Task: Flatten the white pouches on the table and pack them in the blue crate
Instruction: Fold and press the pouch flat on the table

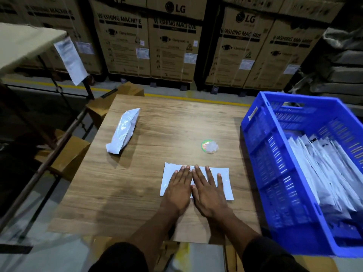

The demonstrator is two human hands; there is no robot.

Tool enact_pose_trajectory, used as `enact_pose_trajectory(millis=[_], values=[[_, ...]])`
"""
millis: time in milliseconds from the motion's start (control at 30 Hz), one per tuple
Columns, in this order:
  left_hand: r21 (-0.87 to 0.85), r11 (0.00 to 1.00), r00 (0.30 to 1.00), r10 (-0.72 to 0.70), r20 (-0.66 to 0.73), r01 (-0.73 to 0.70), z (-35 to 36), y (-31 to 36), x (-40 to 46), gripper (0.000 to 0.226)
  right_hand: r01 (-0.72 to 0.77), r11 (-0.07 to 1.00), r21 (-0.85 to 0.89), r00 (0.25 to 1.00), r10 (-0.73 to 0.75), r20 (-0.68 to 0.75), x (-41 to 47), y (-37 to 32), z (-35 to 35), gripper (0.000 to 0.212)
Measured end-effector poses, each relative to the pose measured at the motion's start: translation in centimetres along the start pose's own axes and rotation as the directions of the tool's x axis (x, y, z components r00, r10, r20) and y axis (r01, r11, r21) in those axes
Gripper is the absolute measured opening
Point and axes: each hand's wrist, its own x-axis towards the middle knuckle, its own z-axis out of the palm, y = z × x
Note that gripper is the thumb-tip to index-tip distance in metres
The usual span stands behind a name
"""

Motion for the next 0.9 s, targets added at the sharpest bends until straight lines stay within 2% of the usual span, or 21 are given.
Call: enact_pose_trajectory(millis=[167, 233, 300, 400, 533, 733, 900], values=[[-0.041, 0.999, 1.000, 0.012, 0.027, -0.010, 0.1, -0.6, 0.1, 0.060, -0.010, 1.000, -0.008, 1.000, 0.010, 0.014, -0.1, -0.2, -0.2, 0.058], [-0.028, 1.000, 1.000, 0.009, -0.010, -0.010, 0.5, -1.9, 0.1, 0.055, -0.018, 1.000, -0.002, 0.999, 0.018, 0.037, 0.0, -0.3, -0.4, 0.059], [-0.044, 0.997, 0.997, -0.058, -0.060, 0.055, 0.7, -3.1, -0.2, 0.048, -0.013, 1.000, 0.005, 0.998, 0.013, 0.055, 0.0, -0.2, -0.5, 0.059], [-0.075, 0.991, 0.987, -0.115, -0.109, 0.107, 0.4, -3.3, -0.9, 0.050, -0.019, 1.000, 0.001, 0.998, 0.019, 0.068, -0.1, -0.3, -0.5, 0.059], [-0.121, 0.984, 0.987, -0.139, -0.081, 0.129, -0.3, -2.8, -1.3, 0.058, -0.013, 1.000, -0.008, 0.994, 0.014, 0.110, -0.1, -0.5, -0.8, 0.059], [-0.120, 0.984, 0.988, -0.139, -0.074, 0.129, -0.5, -2.7, -1.5, 0.056, -0.009, 0.999, -0.035, 0.982, 0.016, 0.190, 0.4, -1.1, -1.6, 0.066], [-0.078, 0.986, 0.986, -0.153, -0.067, 0.147, -0.6, -3.0, -1.7, 0.056, -0.061, 0.998, -0.005, 0.991, 0.061, 0.116, -0.9, 0.5, -1.2, 0.062]])
